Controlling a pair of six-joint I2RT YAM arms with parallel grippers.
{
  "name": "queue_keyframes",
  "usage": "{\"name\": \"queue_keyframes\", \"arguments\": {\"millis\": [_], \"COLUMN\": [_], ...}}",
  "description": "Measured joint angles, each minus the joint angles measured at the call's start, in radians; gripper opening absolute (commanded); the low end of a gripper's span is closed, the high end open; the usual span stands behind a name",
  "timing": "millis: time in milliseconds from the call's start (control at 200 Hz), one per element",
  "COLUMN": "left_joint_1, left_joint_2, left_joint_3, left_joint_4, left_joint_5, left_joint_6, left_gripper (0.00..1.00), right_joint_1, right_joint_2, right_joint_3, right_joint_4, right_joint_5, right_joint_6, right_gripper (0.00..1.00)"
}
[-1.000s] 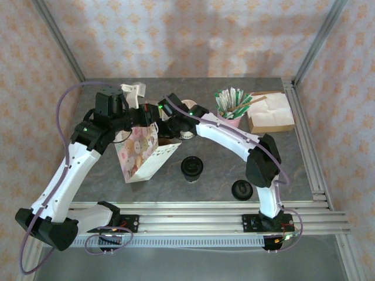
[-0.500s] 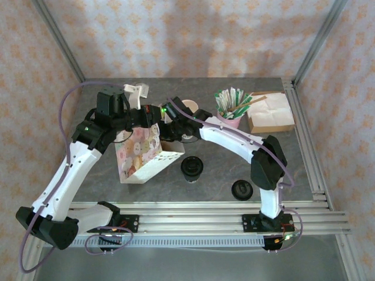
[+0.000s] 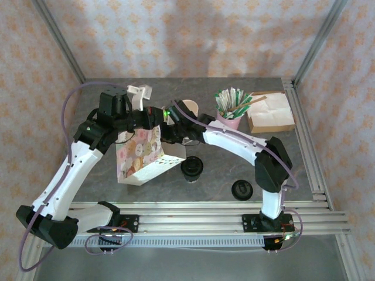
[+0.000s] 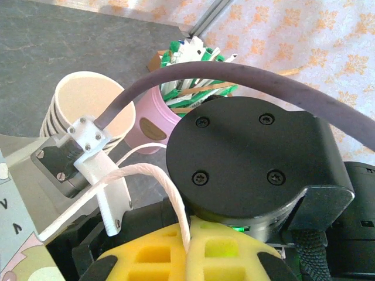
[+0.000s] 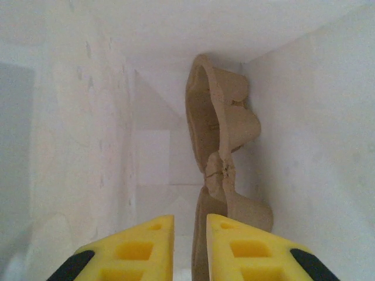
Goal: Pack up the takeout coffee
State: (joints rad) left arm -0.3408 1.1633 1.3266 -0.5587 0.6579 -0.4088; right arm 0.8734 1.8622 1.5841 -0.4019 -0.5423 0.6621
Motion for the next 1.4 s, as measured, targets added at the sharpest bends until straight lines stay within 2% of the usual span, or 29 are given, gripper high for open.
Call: {"name": "queue_keyframes", "arguments": {"millis": [175,350,646,941,1401], "left_joint_1": [0.01,0.016,0.016,0.016,0.016], "left_joint_2": [-0.009,-0.045,-0.076,-0.088,-0.14], "left_joint_3": [0.0,0.0,-0.004,-0.024,-0.096], "left_joint_4": [0.043,0.142,0.19,0.21,0.281], "left_joint_5": [-0.063,-0.116,-0.11,-0.097,-0.002], "left_joint_6": [0.0,0.0,-0.002,-0.031,-0.065], "left_gripper": [0.01,0.01,0.02,0.01,0.02], "right_joint_1": [0.014,0.093,0.118,0.119,0.119], "right_joint_2": [-0.001,-0.001,-0.001,-0.001,0.076], "right_joint_3": [-0.003,-0.01,-0.01,-0.01,-0.018], "right_joint_4": [-0.003,-0.029,-0.047,0.0,0.082], "right_joint_5": [0.004,0.011,0.035,0.176,0.146], "right_joint_6": [0.015,0.026,0.041,0.11,0.208], "right_gripper": [0.21,0.2,0.2,0.21,0.23]}}
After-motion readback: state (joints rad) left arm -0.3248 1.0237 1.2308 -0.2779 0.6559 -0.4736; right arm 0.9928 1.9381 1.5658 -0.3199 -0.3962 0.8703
